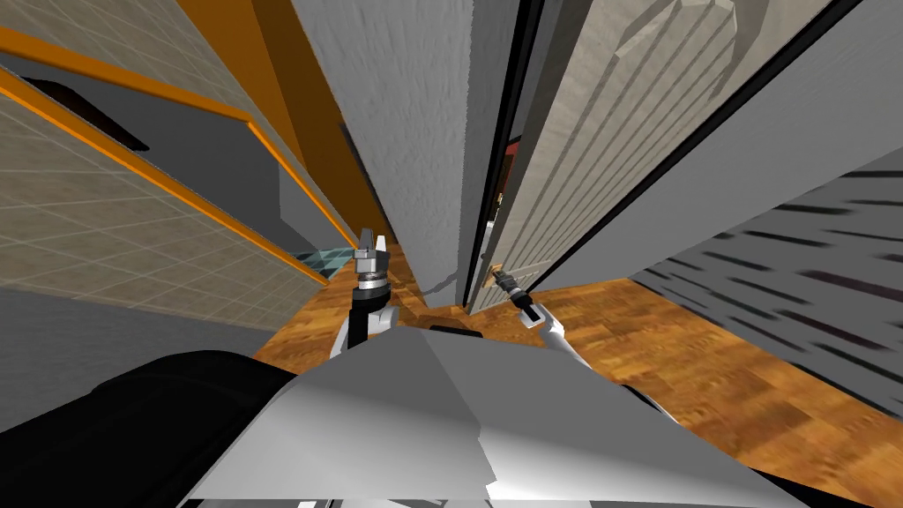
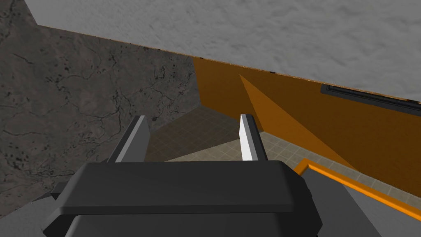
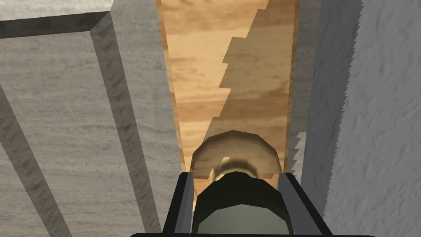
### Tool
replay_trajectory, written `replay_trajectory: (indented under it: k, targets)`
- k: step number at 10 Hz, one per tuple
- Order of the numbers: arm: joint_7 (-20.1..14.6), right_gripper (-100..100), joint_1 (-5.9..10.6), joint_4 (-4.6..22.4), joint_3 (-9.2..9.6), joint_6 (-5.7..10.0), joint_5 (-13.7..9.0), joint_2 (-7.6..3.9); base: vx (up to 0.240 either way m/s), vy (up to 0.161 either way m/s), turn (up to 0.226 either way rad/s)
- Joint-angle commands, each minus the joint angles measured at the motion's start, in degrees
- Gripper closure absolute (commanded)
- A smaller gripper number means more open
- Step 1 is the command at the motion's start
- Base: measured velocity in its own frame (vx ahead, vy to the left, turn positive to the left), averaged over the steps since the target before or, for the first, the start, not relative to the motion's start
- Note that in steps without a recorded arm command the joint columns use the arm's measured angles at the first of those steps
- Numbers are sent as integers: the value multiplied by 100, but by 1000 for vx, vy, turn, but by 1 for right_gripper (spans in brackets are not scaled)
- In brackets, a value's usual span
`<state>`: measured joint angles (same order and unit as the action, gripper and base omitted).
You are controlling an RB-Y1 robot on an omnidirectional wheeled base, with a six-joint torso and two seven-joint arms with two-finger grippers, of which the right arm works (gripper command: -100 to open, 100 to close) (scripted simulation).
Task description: Pull the door open
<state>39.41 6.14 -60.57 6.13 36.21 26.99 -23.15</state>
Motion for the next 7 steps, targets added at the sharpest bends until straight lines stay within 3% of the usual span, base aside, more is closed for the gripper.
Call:
replay_trajectory:
  k: [1,7]
  targets:
    - [-216,100,-10,-28,8,-14,-151,14,-53,-83,210]
    - [-928,100,-84,-115,-9,-87,-727,19,-68,-69,141]
